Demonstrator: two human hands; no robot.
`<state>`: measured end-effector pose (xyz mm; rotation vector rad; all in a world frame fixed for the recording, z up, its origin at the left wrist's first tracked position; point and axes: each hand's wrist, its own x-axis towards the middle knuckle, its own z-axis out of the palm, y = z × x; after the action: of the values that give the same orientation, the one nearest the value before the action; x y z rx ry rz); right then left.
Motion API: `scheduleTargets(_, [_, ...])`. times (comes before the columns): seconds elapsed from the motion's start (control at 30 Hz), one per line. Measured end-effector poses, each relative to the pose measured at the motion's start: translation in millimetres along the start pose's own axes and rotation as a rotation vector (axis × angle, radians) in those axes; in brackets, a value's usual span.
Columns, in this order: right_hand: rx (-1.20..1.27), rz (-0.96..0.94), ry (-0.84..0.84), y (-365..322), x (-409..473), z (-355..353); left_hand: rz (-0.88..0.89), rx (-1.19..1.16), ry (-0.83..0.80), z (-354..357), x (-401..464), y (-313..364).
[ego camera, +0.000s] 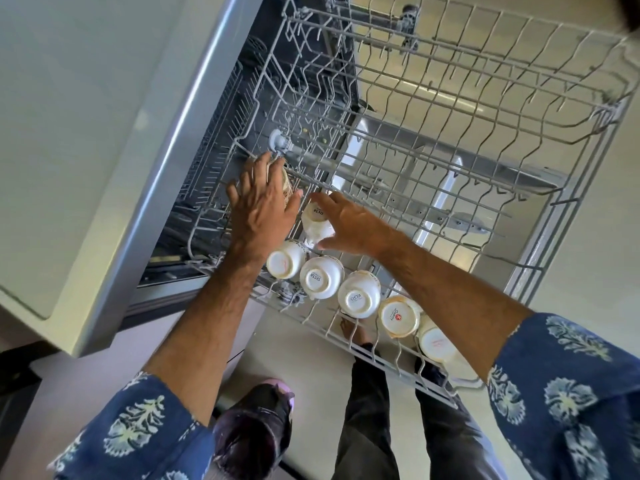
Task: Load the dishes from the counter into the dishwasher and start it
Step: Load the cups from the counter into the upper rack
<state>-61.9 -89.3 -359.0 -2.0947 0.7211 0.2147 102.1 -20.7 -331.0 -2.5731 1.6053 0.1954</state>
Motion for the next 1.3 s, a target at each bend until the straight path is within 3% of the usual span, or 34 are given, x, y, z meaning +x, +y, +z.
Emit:
scheduleTargets(0.1, [0.050,-0.039,0.083,1,-1,0,0.005,-0.017,-0.012,-1,-7,0])
scheduleTargets(0.53, [-0.161,-0.255,0.341,-14,-11,13,-0.033,-0.165,0.023,-4,-9,-15])
scheduleTargets(0.73, [-0.241,-0.177,0.127,-15,2,23,-0.040,-0.215,0.067,-7,-14,-16])
scheduleTargets(0.9, [-0.006,-0.017,-0.012,-8,14,17,-0.035,-0.217,0.072,-6,-15,-18])
scheduleTargets(1.03, [0.252,0.039,-0.005,-5,21,14,-0.040,-0.220,0.069,-5,-16,-18])
scheduleTargets(1.3, [0.286,0.085,-0.072,-4,23,1,0.004,-0.187,0.060,-1,-22,-14])
